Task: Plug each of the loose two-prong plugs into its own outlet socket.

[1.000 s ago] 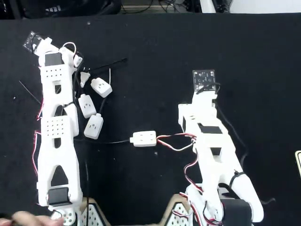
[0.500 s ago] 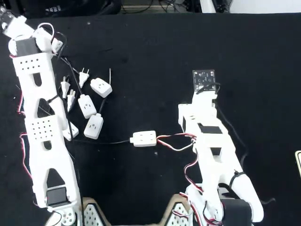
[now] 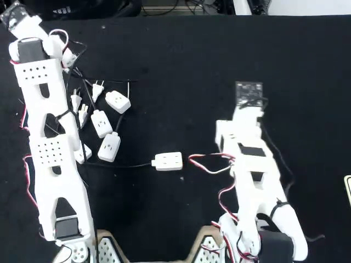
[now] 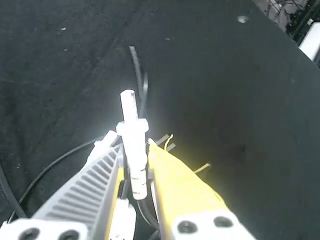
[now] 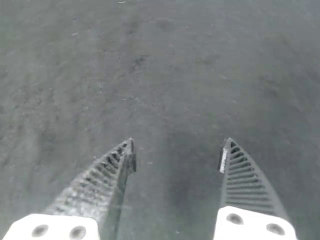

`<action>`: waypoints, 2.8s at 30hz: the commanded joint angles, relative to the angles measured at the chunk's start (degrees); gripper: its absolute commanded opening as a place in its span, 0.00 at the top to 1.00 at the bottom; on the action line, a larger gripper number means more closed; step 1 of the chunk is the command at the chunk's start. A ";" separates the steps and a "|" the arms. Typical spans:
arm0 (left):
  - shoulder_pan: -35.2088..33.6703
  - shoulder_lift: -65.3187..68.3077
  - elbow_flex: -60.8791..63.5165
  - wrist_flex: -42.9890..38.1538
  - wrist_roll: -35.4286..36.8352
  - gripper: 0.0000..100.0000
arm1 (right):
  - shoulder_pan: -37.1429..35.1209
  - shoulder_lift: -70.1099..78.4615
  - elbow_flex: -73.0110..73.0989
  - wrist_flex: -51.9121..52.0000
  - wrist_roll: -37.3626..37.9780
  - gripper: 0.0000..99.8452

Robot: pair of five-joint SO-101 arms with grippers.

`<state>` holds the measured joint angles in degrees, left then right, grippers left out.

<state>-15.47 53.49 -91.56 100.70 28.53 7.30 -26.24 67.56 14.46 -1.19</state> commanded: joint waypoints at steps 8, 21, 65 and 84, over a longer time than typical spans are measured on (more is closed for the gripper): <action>15.78 -32.35 44.44 0.00 -4.13 0.97 | 3.25 -0.40 -1.89 -0.88 -3.08 0.73; 41.01 -51.78 84.44 -23.30 -3.78 0.97 | 21.98 -4.44 -24.48 39.21 3.43 0.73; 11.82 -55.12 122.86 -40.70 -21.63 0.78 | -20.22 -13.41 -8.57 36.75 10.29 0.73; 10.86 -55.21 128.57 -47.82 -20.31 0.78 | -20.40 -1.45 -5.76 16.88 5.36 0.73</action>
<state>-3.78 -0.92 37.14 53.76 7.87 -12.31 -31.43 66.07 32.66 5.85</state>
